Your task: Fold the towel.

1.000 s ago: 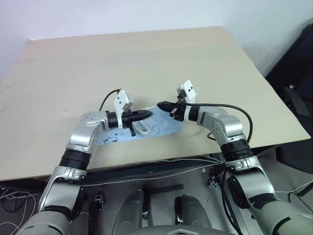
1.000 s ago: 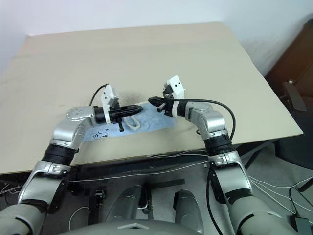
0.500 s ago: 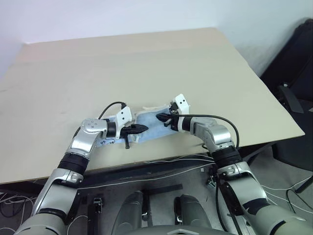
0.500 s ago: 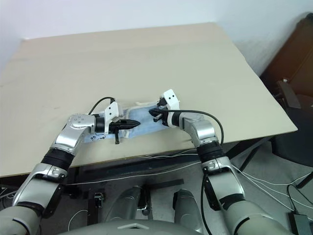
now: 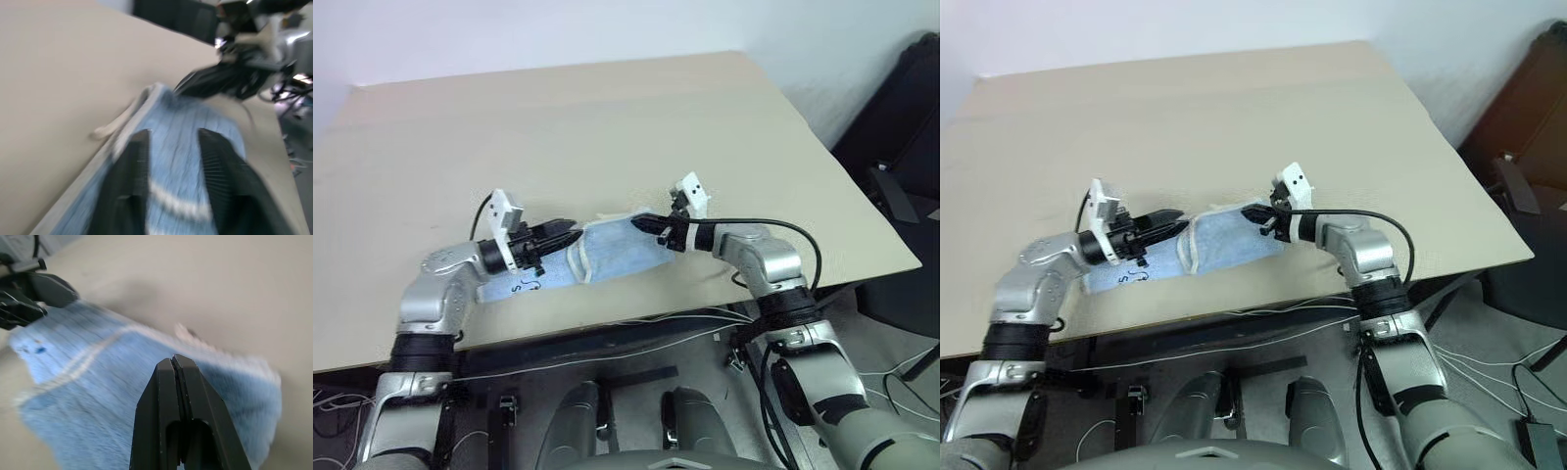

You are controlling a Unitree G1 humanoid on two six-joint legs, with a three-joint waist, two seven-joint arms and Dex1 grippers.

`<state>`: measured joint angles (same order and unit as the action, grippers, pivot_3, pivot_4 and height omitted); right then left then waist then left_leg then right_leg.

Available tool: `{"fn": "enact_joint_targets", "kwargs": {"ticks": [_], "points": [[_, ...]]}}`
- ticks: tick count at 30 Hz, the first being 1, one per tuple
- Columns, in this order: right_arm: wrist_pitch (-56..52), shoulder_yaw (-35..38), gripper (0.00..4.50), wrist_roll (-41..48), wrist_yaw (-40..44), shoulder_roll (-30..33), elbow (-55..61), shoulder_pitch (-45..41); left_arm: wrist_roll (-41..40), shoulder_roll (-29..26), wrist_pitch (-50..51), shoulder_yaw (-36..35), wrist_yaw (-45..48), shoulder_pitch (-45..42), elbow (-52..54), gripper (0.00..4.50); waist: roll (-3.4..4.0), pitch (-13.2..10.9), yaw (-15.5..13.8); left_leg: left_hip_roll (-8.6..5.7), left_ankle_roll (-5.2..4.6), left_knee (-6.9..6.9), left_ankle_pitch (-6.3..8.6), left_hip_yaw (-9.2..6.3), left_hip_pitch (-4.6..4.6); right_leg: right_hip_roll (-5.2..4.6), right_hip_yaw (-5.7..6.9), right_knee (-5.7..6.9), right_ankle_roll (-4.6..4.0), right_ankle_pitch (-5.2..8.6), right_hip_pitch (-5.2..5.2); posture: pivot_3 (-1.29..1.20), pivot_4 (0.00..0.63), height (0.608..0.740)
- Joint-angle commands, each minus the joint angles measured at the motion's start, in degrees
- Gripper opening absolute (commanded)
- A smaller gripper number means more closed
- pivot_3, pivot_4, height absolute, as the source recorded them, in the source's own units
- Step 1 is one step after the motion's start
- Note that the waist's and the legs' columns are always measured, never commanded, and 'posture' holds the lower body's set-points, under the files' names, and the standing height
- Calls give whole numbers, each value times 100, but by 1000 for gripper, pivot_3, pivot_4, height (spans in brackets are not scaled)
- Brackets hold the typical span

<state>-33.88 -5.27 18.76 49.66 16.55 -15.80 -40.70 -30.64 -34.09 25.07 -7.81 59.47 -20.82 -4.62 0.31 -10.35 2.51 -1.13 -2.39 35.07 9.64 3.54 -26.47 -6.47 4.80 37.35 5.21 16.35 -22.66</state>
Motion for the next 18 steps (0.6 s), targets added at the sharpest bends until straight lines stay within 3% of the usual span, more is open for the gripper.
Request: {"fn": "enact_joint_targets", "kwargs": {"ticks": [1,4,6,15,18], "points": [[33,22,0,117,210,71,252,-271,-585,-485,897,-717,-417,219,984,2928,0,-1,-2,0,0,-1,0,-1,0,0,0,0,0,0,-5,0,150,735],[223,-116,577,60,535,126,178,-424,-1315,-792,1803,-1576,-996,523,1658,3899,0,-2,-11,0,1,-1,1,-3,-1,-2,-1,-2,-1,0,-8,0,150,735],[342,-219,1253,12,741,157,134,-495,-1894,-873,2386,-2075,-1342,705,1996,4500,-1,-2,-12,0,1,-3,1,-3,-2,-2,-3,-7,-1,0,-8,0,150,735],[1066,-640,4286,-364,1282,84,-483,-1027,-3654,-627,4538,-3898,-4147,2379,3128,4500,-4,-5,4,-2,3,-12,1,1,1,0,-7,-11,0,0,-7,0,150,735],[1201,-572,4459,-413,1216,-7,-784,-1235,-4584,-801,5231,-4030,-5151,2725,3022,4500,-5,-5,-34,-1,8,-12,-1,-3,3,1,-5,-3,-1,1,-10,0,150,735]]}}
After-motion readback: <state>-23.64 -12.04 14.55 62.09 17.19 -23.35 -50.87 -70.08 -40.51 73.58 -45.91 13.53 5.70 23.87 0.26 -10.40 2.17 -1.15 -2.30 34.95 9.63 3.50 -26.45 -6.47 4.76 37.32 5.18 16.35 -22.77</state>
